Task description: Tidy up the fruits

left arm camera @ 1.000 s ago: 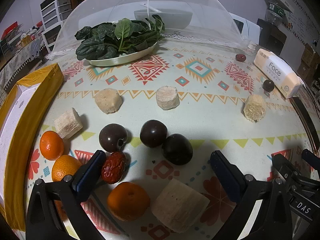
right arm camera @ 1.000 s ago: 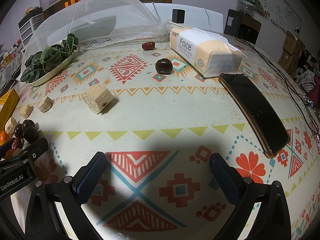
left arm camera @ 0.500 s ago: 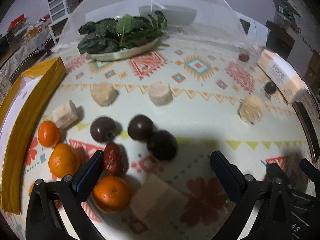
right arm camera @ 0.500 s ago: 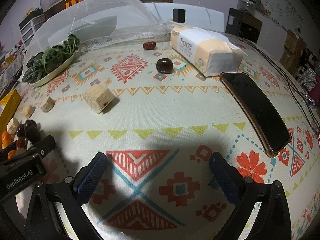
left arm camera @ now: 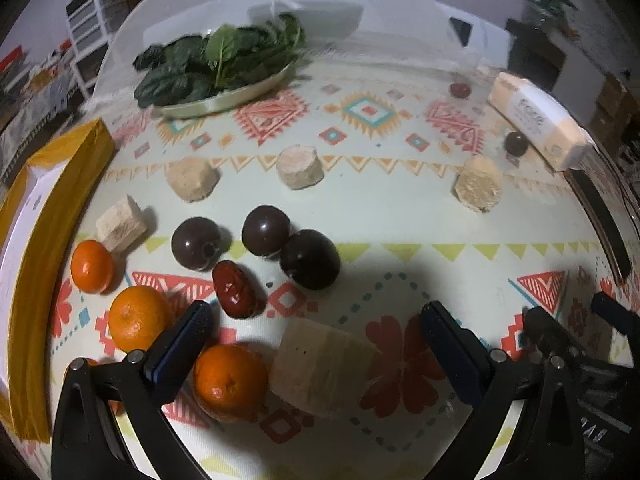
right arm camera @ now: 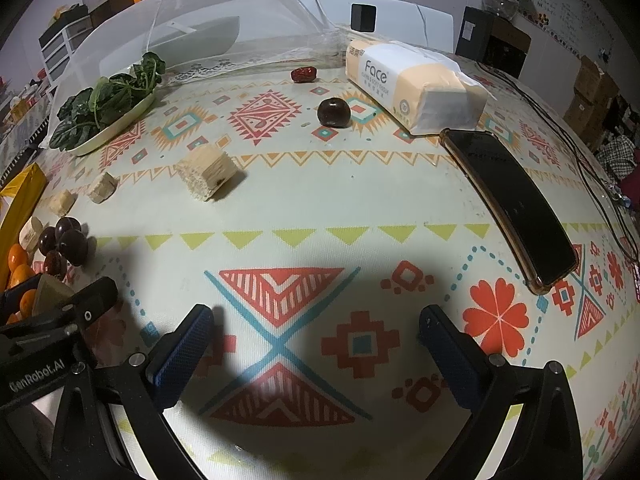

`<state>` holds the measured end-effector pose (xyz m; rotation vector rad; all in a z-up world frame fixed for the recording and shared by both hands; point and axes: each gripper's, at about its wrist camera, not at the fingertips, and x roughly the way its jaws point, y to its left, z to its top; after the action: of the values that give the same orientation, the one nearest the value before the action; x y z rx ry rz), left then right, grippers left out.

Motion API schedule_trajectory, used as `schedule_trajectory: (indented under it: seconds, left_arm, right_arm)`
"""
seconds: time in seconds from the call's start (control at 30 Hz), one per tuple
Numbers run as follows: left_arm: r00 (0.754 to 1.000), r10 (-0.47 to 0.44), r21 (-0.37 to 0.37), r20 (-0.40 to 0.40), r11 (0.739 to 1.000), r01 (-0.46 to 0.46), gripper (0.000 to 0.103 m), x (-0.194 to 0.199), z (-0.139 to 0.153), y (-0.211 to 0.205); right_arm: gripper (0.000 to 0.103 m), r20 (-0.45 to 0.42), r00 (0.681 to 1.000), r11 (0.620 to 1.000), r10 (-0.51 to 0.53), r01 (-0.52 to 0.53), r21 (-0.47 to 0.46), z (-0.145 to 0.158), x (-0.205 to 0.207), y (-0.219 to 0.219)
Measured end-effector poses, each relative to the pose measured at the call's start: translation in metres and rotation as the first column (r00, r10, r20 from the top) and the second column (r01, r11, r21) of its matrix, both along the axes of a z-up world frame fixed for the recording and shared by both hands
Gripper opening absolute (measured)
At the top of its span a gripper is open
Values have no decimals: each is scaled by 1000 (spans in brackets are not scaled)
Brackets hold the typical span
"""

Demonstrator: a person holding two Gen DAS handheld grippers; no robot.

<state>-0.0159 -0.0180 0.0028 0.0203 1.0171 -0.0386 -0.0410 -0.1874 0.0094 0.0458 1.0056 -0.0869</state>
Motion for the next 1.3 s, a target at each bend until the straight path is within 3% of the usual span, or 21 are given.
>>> schedule_trajectory:
  seconds: [0.23,0.33,0.4,0.47,0.57,0.63,0.67,0.73,0.77,0.83,0.9,1.0,1.1,1.3]
  left_arm:
    - [999,-38,-9,-15,999,38,103,1,1,2]
    - [999,-51,-97,-3,994,50,94,-12,12,16]
    - [996,-85,-127,43,988,89,84,-24,28,24]
    - [983,-89,-116,158,987,108,84,-47,58,41]
    - [933,-90,-111,348,984,136,85,-89,105,73]
    - [883,-98,-60,459,988,141,94,-118,128,98]
    - [864,-100,-44,494,989,140,103,-128,133,108]
    - [837,-101,-18,538,991,131,103,-148,136,133]
    - [841,-95,-9,532,993,117,103,-153,135,142]
    - [876,-73,-4,477,996,84,103,-158,124,161]
    - [915,-49,-22,400,998,63,103,-159,107,173]
    - [958,-36,-73,283,996,59,103,-162,74,179]
    - [972,-59,-107,227,991,85,103,-162,51,174]
    - [967,-120,-83,225,986,142,95,-167,34,157]
  right_arm:
    - [103,6,1000,1000,-12,12,-4,1,-2,1]
    - [102,8,1000,1000,-14,14,-3,2,-4,0]
    - [99,48,999,1000,-20,21,-9,9,-11,0]
    - [99,111,994,1000,-8,10,-17,23,-21,4]
    - [100,249,968,999,39,-36,-17,51,-42,19]
    - [100,330,939,996,94,-89,-29,65,-55,35]
    - [100,346,929,991,132,-131,-27,68,-57,44]
    - [100,340,916,975,212,-221,-11,71,-56,65]
    - [100,328,907,960,263,-279,3,71,-53,77]
    - [100,307,890,933,336,-359,20,71,-46,99]
    - [93,295,873,911,388,-412,22,67,-43,120]
    - [81,233,874,898,426,-440,9,52,-36,144]
    - [72,167,895,906,414,-423,23,38,-28,152]
    - [71,104,929,933,356,-359,5,30,-21,154]
